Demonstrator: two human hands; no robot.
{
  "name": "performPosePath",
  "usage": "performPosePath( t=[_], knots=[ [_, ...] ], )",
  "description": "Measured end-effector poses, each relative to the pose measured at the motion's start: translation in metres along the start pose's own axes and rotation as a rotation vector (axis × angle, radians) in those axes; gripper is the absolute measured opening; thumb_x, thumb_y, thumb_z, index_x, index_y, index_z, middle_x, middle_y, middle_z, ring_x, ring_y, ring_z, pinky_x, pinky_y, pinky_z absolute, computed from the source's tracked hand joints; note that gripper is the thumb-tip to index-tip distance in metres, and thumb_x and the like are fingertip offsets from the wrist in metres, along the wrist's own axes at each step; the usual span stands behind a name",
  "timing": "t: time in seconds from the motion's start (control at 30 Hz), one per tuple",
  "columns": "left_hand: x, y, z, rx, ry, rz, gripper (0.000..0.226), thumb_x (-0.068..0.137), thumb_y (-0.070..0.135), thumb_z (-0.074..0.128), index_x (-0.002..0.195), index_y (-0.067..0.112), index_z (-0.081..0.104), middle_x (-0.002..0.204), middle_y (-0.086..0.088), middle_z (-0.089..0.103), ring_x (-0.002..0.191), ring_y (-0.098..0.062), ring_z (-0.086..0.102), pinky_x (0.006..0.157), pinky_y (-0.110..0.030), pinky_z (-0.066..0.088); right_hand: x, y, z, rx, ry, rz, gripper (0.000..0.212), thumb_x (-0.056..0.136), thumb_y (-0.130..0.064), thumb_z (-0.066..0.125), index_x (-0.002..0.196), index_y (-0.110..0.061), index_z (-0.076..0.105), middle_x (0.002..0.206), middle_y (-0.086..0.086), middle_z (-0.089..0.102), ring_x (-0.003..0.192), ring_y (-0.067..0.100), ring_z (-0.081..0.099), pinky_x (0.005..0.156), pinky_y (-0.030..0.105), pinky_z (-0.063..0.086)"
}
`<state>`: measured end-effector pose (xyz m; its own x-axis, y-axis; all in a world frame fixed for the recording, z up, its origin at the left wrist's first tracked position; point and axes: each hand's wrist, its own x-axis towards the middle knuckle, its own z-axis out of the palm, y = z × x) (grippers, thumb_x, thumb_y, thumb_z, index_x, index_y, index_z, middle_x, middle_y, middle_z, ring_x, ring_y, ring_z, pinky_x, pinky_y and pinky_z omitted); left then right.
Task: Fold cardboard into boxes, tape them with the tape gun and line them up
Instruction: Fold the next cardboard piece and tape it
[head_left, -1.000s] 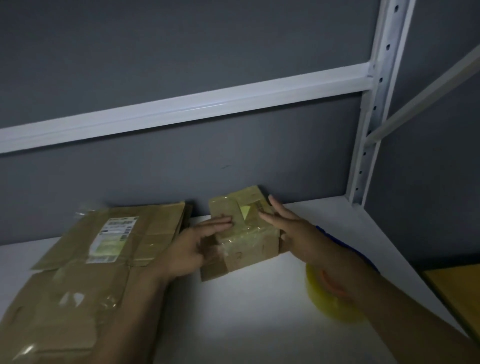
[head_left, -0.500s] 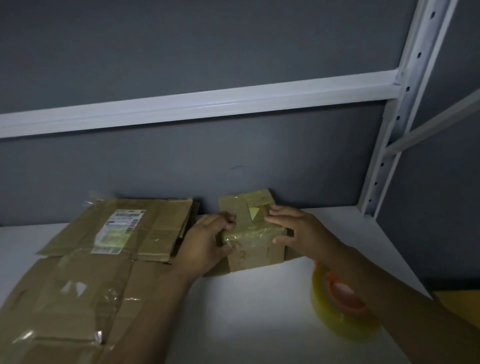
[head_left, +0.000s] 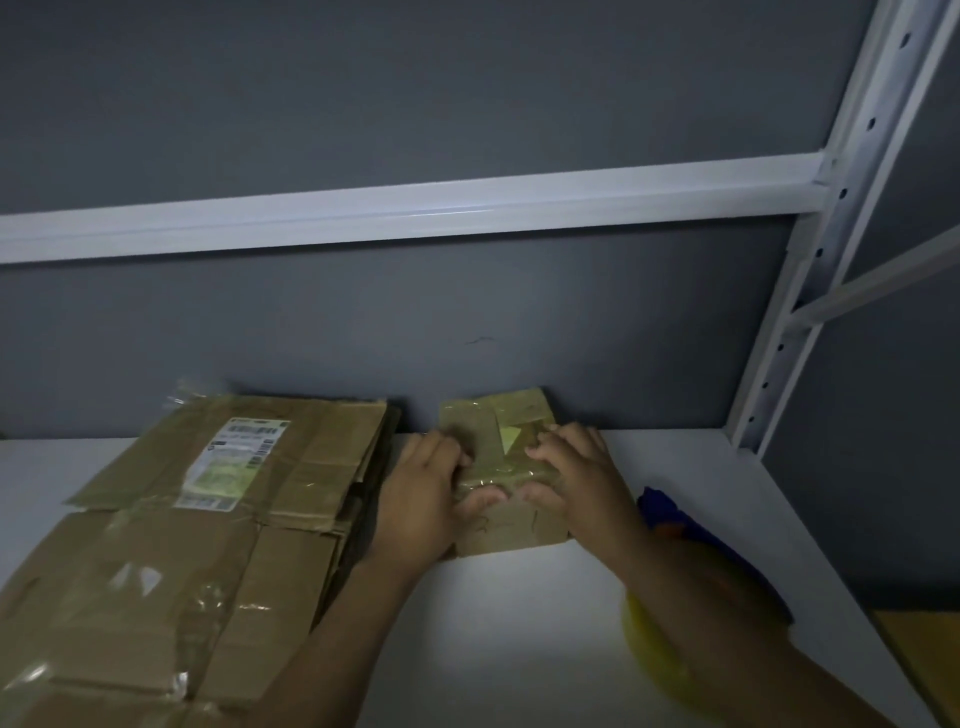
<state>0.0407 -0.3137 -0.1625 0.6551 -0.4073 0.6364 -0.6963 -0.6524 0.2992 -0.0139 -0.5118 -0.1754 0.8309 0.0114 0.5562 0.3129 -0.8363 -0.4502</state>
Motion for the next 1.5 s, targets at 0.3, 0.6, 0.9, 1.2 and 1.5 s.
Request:
performPosePath(
  t=[0.3, 0.6, 0.9, 1.2, 1.5],
  knots=[
    [-0.01, -0.031, -0.009, -0.256, -0.139, 0.052, 0.052, 0.084, 0.053, 0.059, 0.118, 0.015, 0.067, 0.128, 0.01, 0.058, 0.128, 0.007, 0.04, 0.108, -0.011, 0.028, 0.0, 0.0, -0.025, 0.01, -0.159, 0.028, 0.043, 0.083, -0.035, 0.07, 0.124, -0.028, 0.059, 0.125, -0.02, 0.045, 0.118, -0.001, 0.036, 0.096, 0.024, 0.039],
    [0.008, -0.029, -0.034, -0.344, -0.282, 0.062, 0.059, 0.083, 0.062, 0.055, 0.116, 0.015, 0.07, 0.124, 0.02, 0.059, 0.122, 0.011, 0.046, 0.107, -0.018, 0.035, 0.006, 0.017, -0.05, 0.298, -0.343, 0.058, 0.037, 0.092, -0.004, 0.058, 0.126, -0.019, 0.06, 0.137, -0.012, 0.048, 0.133, -0.004, 0.033, 0.105, 0.003, 0.02],
    [0.04, -0.013, -0.017, -0.419, -0.425, -0.423, 0.064, 0.087, 0.055, 0.061, 0.141, 0.026, 0.044, 0.138, 0.011, 0.046, 0.126, -0.01, 0.046, 0.106, -0.027, 0.036, -0.007, 0.003, -0.046, 0.142, -0.233, 0.134, 0.043, 0.079, -0.035, 0.075, 0.12, -0.029, 0.065, 0.131, -0.024, 0.05, 0.129, -0.01, 0.034, 0.11, 0.021, 0.03],
    [-0.028, 0.015, -0.034, -0.311, -0.174, -0.548, 0.057, 0.087, 0.061, 0.047, 0.139, 0.037, 0.044, 0.131, -0.002, 0.028, 0.115, -0.021, 0.049, 0.095, -0.02, 0.033, -0.007, -0.019, -0.03, -0.258, 0.027, 0.211, 0.035, 0.088, -0.032, 0.067, 0.122, -0.022, 0.065, 0.128, 0.004, 0.054, 0.112, 0.022, 0.054, 0.084, 0.025, 0.042],
    [-0.062, 0.058, -0.054, 0.019, -0.223, -0.379, 0.075, 0.083, 0.068, 0.052, 0.144, 0.027, 0.038, 0.152, 0.001, 0.022, 0.125, -0.02, 0.046, 0.093, -0.028, 0.043, -0.027, -0.043, -0.035, 0.149, -0.358, 0.291, 0.057, 0.092, -0.037, 0.06, 0.144, -0.035, 0.036, 0.146, -0.008, 0.029, 0.129, 0.006, 0.032, 0.101, 0.02, 0.03]
  ],
)
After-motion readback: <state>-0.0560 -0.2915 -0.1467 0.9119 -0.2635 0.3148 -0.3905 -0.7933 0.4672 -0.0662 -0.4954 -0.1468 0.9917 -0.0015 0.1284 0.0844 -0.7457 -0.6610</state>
